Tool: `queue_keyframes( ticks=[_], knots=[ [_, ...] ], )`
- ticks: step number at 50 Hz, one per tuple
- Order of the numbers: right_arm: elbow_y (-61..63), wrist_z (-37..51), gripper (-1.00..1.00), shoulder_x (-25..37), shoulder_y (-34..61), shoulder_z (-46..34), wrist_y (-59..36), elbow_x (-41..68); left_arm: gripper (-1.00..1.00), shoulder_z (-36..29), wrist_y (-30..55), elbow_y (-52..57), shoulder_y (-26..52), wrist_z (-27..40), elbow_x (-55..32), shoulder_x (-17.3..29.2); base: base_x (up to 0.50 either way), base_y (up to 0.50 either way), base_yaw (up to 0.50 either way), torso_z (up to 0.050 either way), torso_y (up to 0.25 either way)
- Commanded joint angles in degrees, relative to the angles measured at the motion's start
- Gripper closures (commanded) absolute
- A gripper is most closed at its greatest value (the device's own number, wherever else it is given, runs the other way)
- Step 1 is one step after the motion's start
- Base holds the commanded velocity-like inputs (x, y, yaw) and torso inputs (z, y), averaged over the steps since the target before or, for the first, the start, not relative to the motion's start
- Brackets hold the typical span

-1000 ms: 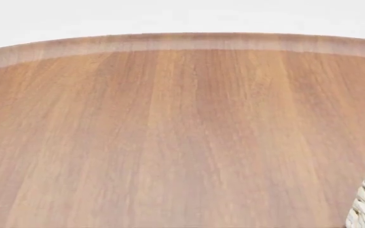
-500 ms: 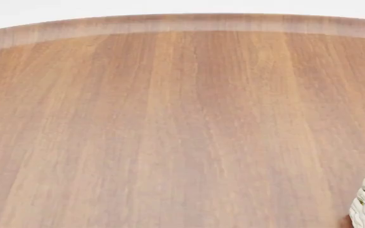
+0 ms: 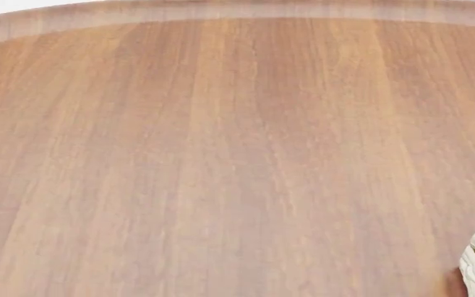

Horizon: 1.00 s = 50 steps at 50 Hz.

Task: Pick the milk and place it in the basket.

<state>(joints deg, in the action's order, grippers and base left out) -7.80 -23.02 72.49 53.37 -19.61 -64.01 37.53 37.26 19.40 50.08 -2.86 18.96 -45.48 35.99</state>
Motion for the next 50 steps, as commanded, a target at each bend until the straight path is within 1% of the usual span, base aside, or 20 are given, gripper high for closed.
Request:
queue_keyframes(
  ticks=[1, 5, 8, 13, 34, 35, 50],
  knots=[
    [0.0, -1.1, 1.00, -0.6, 2.6, 1.6, 0.6, -3.0, -1.00, 1.1, -0.4, 0.0, -0.2, -1.2, 1.5, -0.9, 0.00, 0.00, 0.00, 0.000, 0.000],
    [0.2, -1.1, 1.00, -0.5, 2.3, 1.8, 0.6, -2.7, -1.00, 0.9, -0.6, 0.0, -0.4, -1.2, 2.3, -0.8, 0.00, 0.00, 0.00, 0.000, 0.000],
    [0.2, -1.0, 1.00, -0.6, 2.2, 1.9, 0.5, -2.7, -1.00, 0.4, -1.2, 0.3, -0.7, -1.7, 4.2, -0.9, 0.00, 0.00, 0.00, 0.000, -0.227],
    [0.2, -0.9, 1.00, -0.5, 2.1, 1.8, 0.6, -2.9, -1.00, 0.9, -1.3, 0.1, -0.6, -1.6, 2.8, -1.0, 0.00, 0.00, 0.00, 0.000, -0.212],
    [0.7, -1.5, 1.00, -0.1, 0.4, 1.6, 0.8, -2.3, -1.00, 1.0, -1.4, -0.2, -0.7, -1.1, 1.9, -0.9, 0.00, 0.00, 0.00, 0.000, 0.000],
    [0.7, -1.5, -1.00, -0.1, 0.4, 1.5, 0.8, -2.4, -1.00, 1.0, -1.4, -0.2, -0.7, -1.1, 1.9, -0.9, 0.00, 0.00, 0.00, 0.000, 0.000],
    [0.6, -1.9, -1.00, -0.1, 0.2, 1.4, 1.3, -2.5, -1.00, 1.1, -1.7, -0.2, -1.0, -1.1, 1.9, -0.8, 0.00, 0.00, 0.00, 0.000, 0.000]
  ],
)
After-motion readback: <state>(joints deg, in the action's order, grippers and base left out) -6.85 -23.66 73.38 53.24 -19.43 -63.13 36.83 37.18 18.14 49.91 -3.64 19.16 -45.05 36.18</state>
